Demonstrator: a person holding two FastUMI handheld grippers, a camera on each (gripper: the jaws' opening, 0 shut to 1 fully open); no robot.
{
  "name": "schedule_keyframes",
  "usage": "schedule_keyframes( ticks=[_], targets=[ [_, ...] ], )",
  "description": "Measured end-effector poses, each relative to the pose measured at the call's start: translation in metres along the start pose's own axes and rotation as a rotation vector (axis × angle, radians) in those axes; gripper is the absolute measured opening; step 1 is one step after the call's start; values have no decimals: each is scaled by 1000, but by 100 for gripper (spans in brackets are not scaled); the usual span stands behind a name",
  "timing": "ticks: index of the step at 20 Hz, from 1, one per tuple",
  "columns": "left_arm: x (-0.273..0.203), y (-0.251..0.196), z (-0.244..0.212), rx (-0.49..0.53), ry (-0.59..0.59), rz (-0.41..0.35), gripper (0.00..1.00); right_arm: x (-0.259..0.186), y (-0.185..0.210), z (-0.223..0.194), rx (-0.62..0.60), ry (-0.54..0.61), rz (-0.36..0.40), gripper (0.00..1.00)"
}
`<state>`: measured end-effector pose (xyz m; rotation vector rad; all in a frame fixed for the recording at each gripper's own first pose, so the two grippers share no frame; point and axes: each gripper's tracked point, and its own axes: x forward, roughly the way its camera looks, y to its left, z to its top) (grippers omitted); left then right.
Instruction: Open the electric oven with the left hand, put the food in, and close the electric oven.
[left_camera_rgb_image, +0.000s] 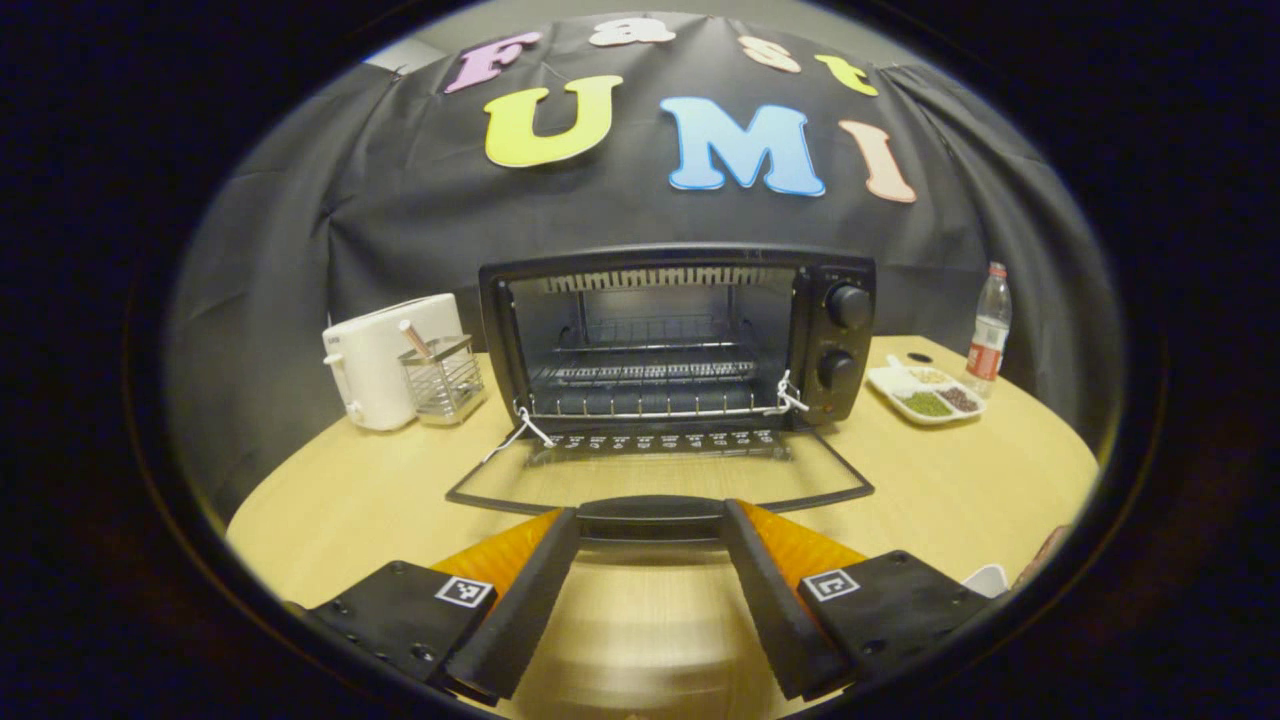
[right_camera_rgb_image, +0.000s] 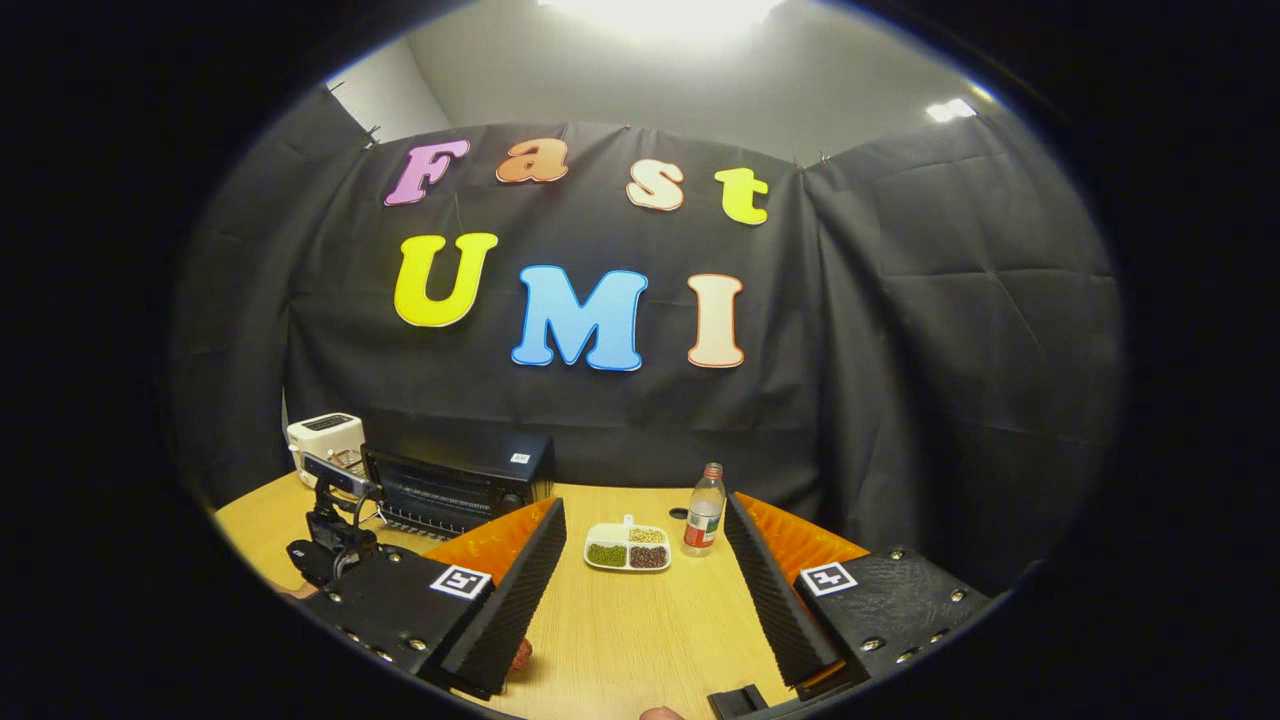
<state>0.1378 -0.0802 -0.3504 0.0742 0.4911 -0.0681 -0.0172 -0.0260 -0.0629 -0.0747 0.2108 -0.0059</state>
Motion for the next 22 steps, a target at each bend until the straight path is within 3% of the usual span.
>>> schedule_keyframes(
  ticks=[3,4,10,18,22],
  targets=[
    [-19,-1,5,-8,-16,11,100,-1,-2,-8,8,14,31,96],
    [-29,0,12,-11,-31,16,97,-1,-1,-12,16,20,45,96],
    [-99,9,96,-26,-196,33,96,13,5,-41,94,94,136,96],
    [-200,33,183,-51,-375,76,100,30,46,-109,154,289,310,97],
    [-240,52,205,-69,-429,117,91,30,74,-141,216,414,400,97]
  ],
)
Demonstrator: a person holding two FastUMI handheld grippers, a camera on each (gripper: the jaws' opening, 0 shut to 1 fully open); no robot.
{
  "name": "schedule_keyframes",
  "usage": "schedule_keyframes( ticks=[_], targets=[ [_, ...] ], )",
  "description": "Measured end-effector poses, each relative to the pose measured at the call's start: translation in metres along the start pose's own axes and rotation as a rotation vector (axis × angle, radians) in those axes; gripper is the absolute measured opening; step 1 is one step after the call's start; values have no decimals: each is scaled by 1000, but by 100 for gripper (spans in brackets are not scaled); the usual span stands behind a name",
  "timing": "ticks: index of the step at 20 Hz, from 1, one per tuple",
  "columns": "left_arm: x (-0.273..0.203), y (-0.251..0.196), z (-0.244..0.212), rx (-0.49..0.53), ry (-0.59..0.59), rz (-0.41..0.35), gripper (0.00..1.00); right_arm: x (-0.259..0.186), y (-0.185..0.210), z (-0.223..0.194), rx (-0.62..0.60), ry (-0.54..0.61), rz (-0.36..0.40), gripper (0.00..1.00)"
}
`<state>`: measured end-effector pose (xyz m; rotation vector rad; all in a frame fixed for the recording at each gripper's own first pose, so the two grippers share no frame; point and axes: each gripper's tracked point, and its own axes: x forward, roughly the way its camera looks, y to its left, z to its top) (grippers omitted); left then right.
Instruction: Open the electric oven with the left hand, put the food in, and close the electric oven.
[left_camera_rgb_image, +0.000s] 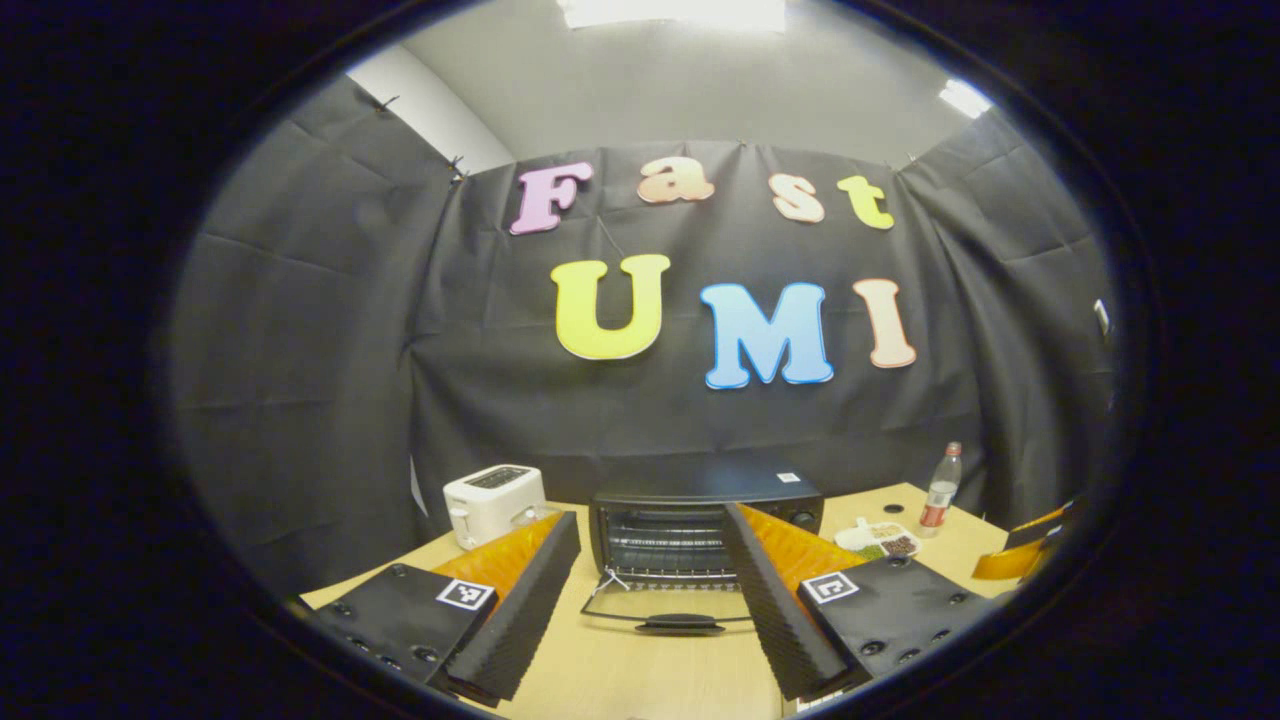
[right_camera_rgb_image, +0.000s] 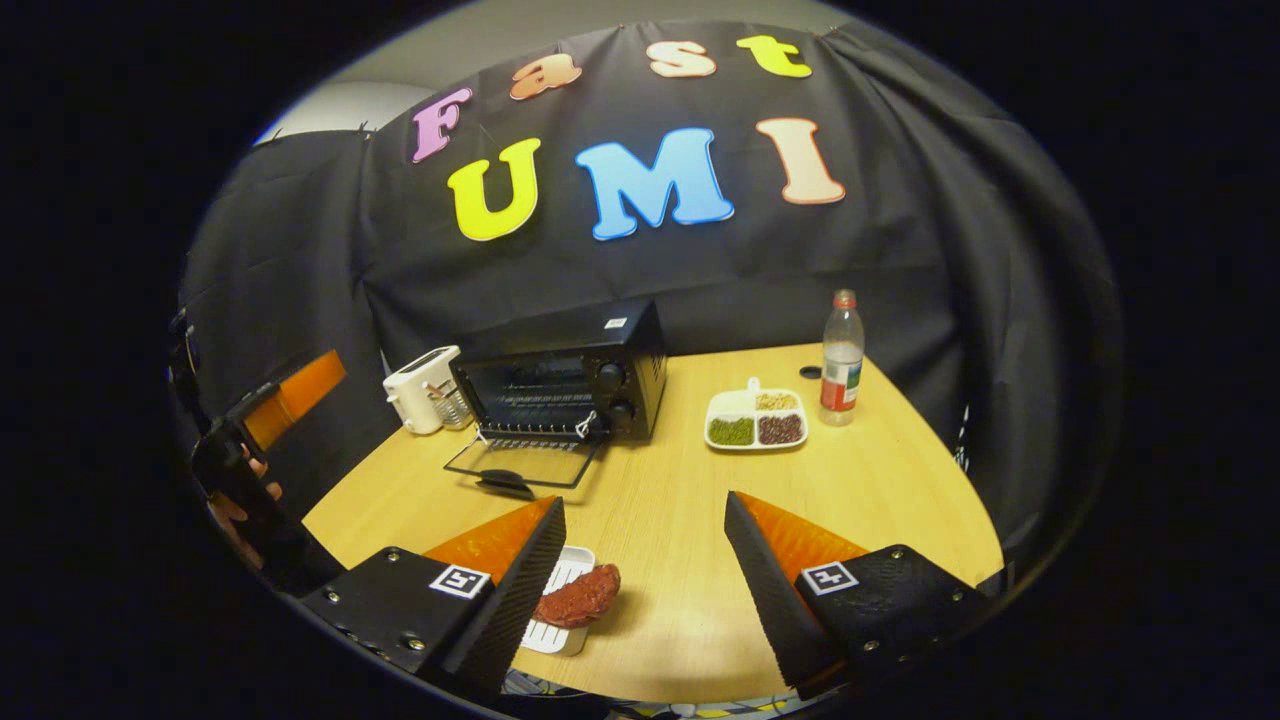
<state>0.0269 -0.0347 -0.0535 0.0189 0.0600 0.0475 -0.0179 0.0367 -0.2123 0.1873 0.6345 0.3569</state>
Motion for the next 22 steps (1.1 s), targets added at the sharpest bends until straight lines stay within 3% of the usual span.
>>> schedule_keyframes(
  ticks=[1,2,3,4,9,11,12,13,15,18,19,20,22],
  targets=[
    [-6,6,8,6,-13,9,91,5,4,-8,21,32,18,98],
    [-11,11,14,13,-23,18,100,11,8,-16,41,66,34,97],
    [-15,16,20,22,-35,28,96,16,10,-23,61,97,44,97],
    [-20,22,24,31,-44,39,100,20,11,-32,82,124,57,97],
    [-28,37,30,20,-46,87,100,43,16,-70,249,266,107,98],
    [-27,40,32,26,-47,91,91,48,18,-84,330,310,123,93],
    [-26,42,31,36,-48,92,92,50,19,-91,358,327,131,98],
    [-27,43,33,47,-51,93,93,52,18,-96,379,339,131,97],
    [-27,47,34,57,-52,98,95,54,21,-105,430,376,151,83],
    [-30,54,28,50,-42,113,98,55,31,-114,493,427,197,83],
    [-31,57,27,47,-38,120,99,61,27,-115,507,434,175,77],
    [-31,58,24,43,-31,124,100,59,33,-118,527,441,191,41],
    [-31,60,21,32,-26,130,100,60,37,-118,534,454,215,39]
  ],
)
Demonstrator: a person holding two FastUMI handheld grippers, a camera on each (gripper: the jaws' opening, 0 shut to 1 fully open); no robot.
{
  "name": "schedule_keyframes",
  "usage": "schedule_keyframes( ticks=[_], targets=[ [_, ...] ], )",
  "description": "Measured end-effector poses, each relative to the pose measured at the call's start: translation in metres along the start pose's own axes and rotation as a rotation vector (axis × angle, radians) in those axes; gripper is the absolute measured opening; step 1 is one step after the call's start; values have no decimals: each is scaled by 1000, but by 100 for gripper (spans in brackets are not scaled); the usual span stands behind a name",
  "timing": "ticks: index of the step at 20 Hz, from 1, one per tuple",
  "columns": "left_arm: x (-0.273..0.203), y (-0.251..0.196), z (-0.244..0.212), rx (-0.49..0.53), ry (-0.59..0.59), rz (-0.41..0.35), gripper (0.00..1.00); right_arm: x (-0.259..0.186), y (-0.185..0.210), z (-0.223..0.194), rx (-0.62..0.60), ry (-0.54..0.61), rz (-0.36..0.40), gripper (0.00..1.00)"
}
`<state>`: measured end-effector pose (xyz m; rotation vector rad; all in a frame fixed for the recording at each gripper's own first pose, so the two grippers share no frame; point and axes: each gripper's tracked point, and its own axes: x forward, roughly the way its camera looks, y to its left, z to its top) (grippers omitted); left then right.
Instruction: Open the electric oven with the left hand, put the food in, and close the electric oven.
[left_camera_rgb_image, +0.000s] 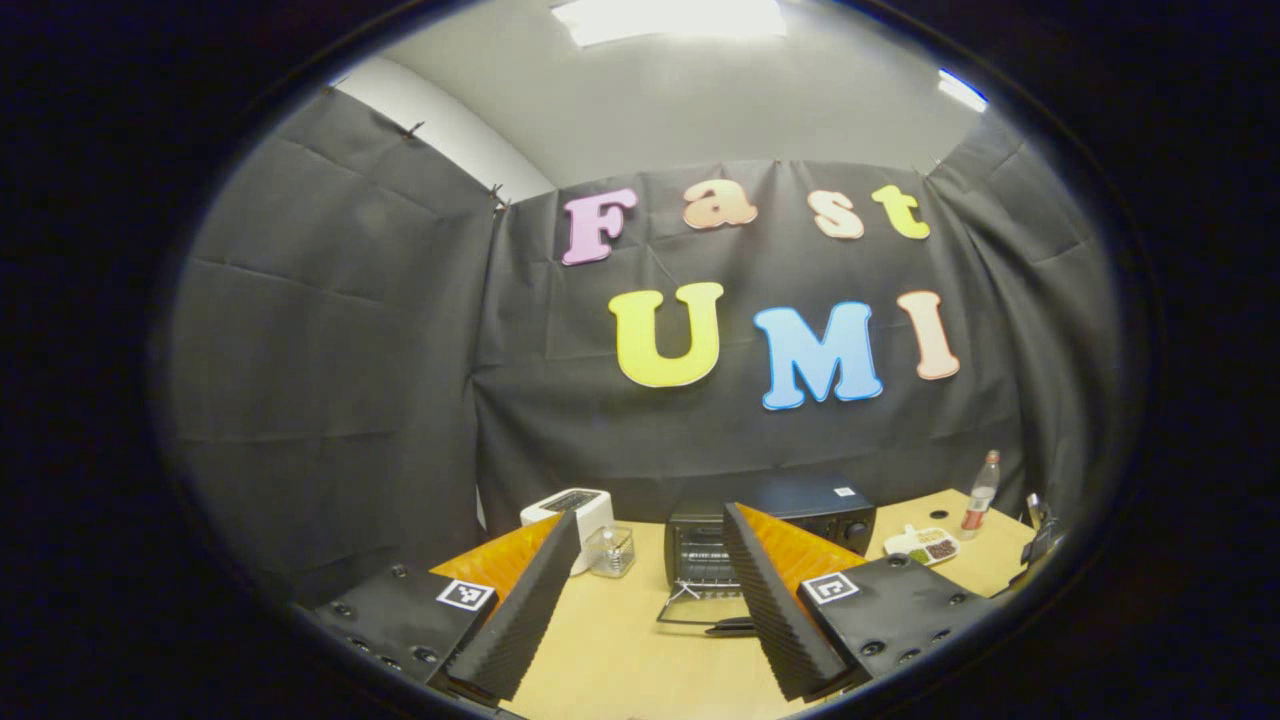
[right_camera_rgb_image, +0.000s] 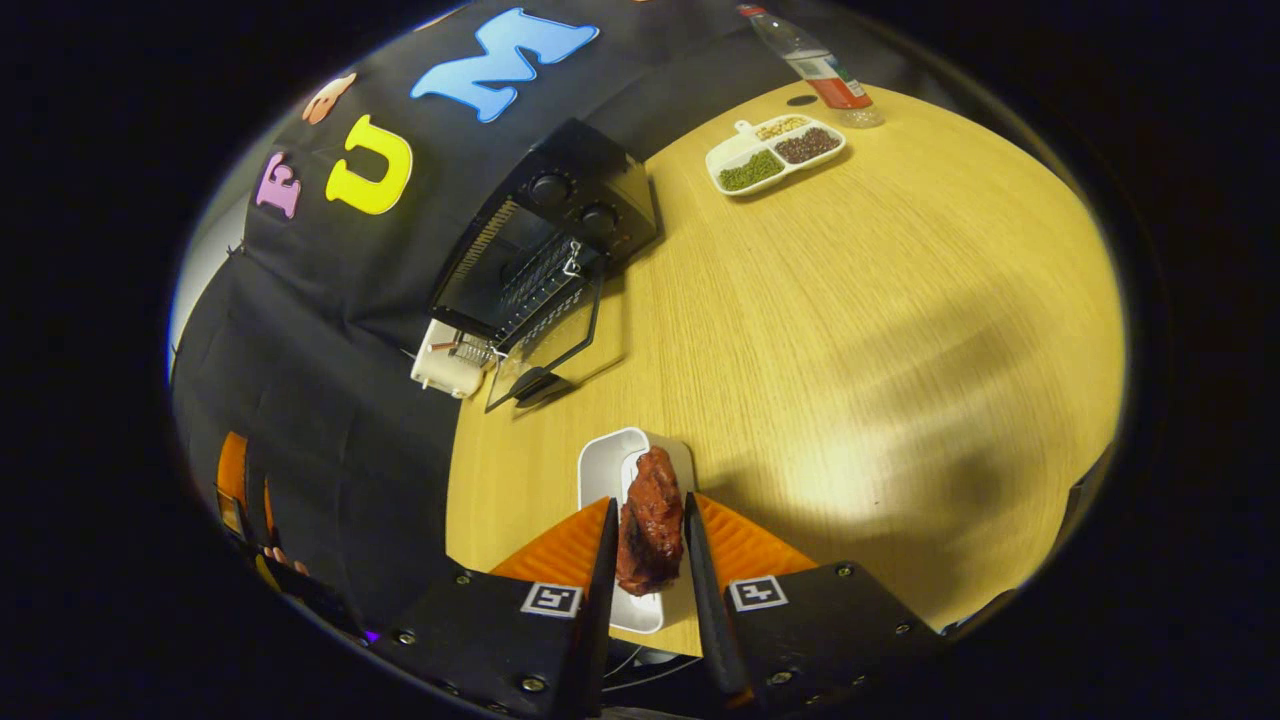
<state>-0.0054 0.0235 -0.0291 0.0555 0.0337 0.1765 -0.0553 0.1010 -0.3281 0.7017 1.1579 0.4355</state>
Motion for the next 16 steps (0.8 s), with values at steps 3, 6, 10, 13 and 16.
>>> schedule_keyframes(
  ticks=[3,6,10,13,16],
  targets=[
    [1,0,1,8,-2,0,100,-1,4,5,11,-26,17,13],
    [3,-5,3,8,-9,-7,100,-10,12,10,-62,-46,15,13],
    [6,-12,-1,7,-8,-23,100,-24,32,25,-91,-78,44,13],
    [12,-12,-5,4,-15,-27,100,-28,31,40,-152,-134,15,9],
    [22,-16,-9,-19,-9,-59,100,-27,40,37,-130,-121,6,5]
  ],
)
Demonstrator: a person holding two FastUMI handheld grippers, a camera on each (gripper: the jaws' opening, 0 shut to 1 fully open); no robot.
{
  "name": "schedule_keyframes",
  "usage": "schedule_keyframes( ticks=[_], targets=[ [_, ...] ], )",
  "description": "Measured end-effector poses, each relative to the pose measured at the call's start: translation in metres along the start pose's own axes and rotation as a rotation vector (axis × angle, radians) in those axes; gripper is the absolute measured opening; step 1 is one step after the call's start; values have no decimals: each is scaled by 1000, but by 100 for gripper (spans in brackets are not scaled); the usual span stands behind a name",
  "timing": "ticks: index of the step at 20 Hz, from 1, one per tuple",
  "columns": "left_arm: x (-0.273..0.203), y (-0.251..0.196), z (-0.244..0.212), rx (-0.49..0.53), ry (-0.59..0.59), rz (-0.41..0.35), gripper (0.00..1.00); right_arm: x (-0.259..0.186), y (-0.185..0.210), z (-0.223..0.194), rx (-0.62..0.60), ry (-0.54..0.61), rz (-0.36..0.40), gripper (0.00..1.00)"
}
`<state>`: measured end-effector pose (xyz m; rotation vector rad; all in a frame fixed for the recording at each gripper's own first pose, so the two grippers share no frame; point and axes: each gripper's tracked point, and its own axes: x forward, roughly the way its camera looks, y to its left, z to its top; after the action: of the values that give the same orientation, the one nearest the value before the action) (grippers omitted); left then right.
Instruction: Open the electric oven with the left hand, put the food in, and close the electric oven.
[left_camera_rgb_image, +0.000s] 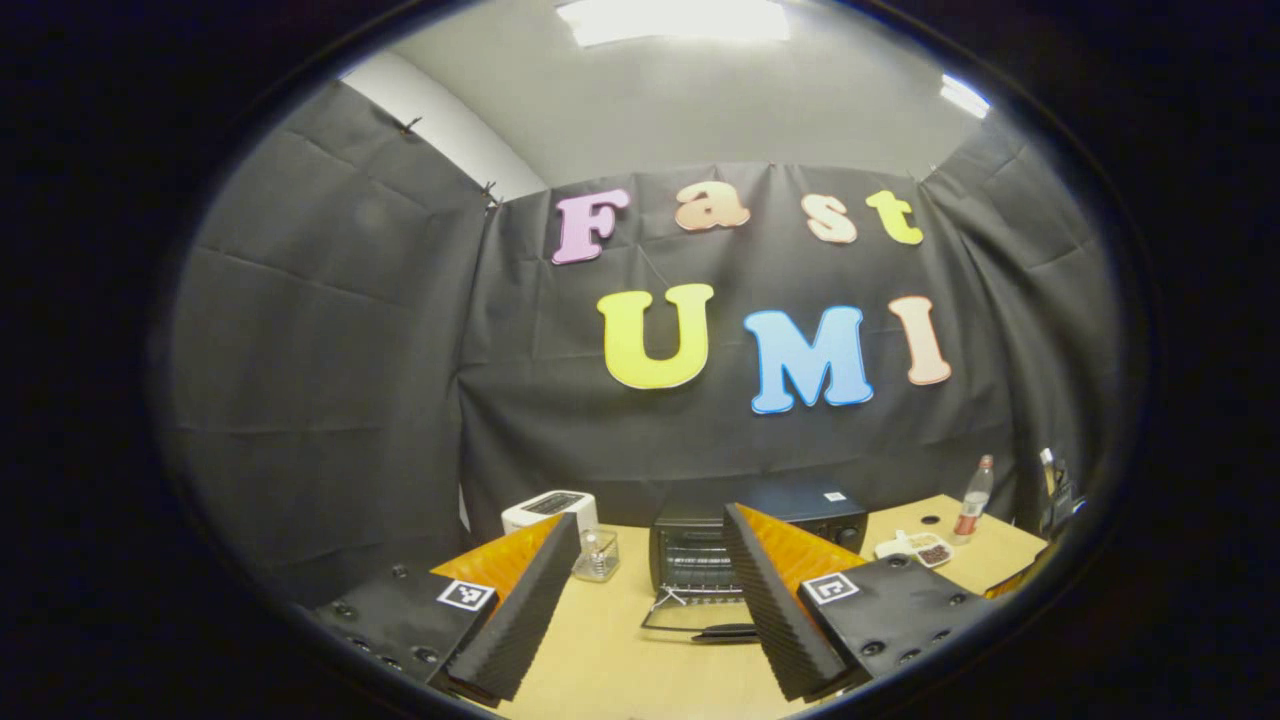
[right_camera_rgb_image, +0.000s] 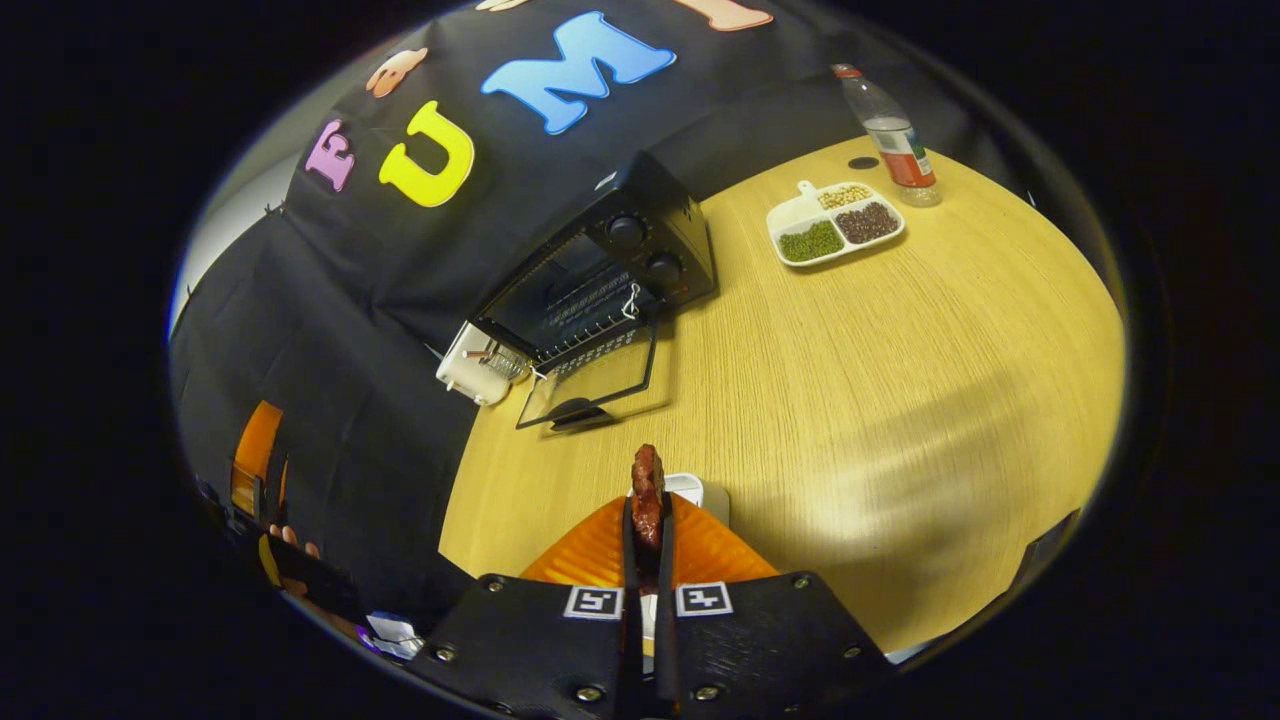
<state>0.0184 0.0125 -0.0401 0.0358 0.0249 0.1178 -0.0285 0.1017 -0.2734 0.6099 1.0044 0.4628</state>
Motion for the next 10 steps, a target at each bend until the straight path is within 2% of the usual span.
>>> schedule_keyframes(
  ticks=[1,3,5,6,10],
  targets=[
    [5,3,3,2,-9,-2,96,-1,4,5,18,-5,3,5],
    [16,9,9,-12,-22,-2,100,-2,19,18,72,-33,24,5],
    [25,12,10,-31,-24,-16,90,1,36,38,122,-80,55,5],
    [30,17,9,-30,-23,-19,100,3,43,44,132,-100,64,5],
    [50,35,9,-28,-25,-28,100,16,73,71,169,-171,100,5]
  ],
)
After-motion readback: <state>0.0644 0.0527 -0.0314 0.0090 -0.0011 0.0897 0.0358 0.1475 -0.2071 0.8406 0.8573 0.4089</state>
